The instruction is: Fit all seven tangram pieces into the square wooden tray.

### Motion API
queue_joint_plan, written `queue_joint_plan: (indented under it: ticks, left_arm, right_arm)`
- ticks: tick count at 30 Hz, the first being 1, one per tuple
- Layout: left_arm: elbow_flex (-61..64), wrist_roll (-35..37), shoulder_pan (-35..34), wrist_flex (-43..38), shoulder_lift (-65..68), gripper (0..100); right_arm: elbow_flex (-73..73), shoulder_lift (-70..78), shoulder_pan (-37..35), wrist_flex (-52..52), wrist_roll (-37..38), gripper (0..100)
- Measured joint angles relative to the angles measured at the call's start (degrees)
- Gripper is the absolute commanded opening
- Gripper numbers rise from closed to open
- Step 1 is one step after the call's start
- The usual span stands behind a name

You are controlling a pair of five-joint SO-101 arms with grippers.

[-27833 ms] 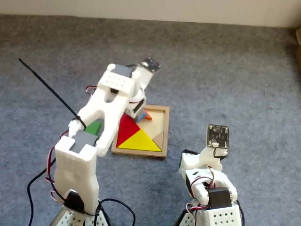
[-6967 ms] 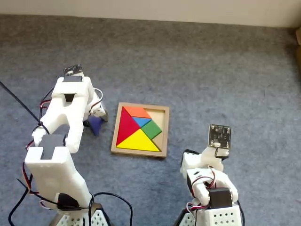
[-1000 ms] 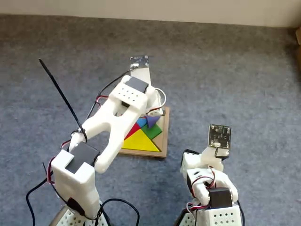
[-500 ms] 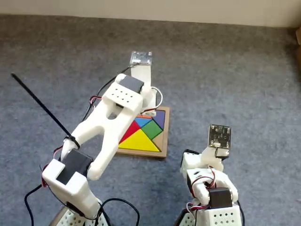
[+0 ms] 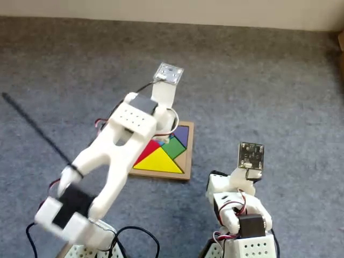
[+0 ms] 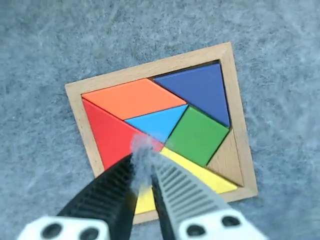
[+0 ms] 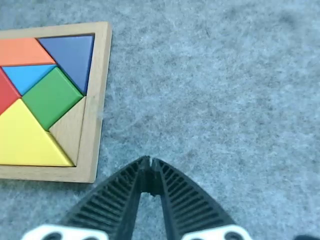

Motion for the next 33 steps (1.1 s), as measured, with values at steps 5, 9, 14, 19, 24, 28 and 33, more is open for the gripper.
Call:
queue_joint_plan:
  ticks: [5,9,14,19,24,28,33]
  left_arm:
    - [11.0,-2.2,-5.6,-1.9,-15.1,1]
    - [19.9,-2.2,-12.0,-5.6,-25.8,1]
    - [27.9,-4.0,-19.1,-6.5,-34.7,1]
    - [34.5,-5.3,-27.8,-6.9,-41.3,1]
    - [41.4,-9.0,-33.3,-6.9,-48.1,1]
    - [46.1,-9.6,-35.3,-7.2,-53.7,1]
    - [52.0,-9.6,-35.3,-7.2,-60.1,1]
  right_arm:
    - [0.0,0.0,0.2,-1.2,0.0,0.5]
    - [0.0,0.0,0.4,-1.9,0.0,0.5]
    - [0.0,0.0,0.4,-2.0,0.0,0.5]
    - [0.0,0.0,0.4,-2.0,0.0,0.5]
    - [0.0,0.0,0.4,-2.0,0.0,0.5]
    - [0.0,0.0,0.4,-2.1,0.0,0.5]
    - [0.0,0.0,0.4,-2.1,0.0,0.5]
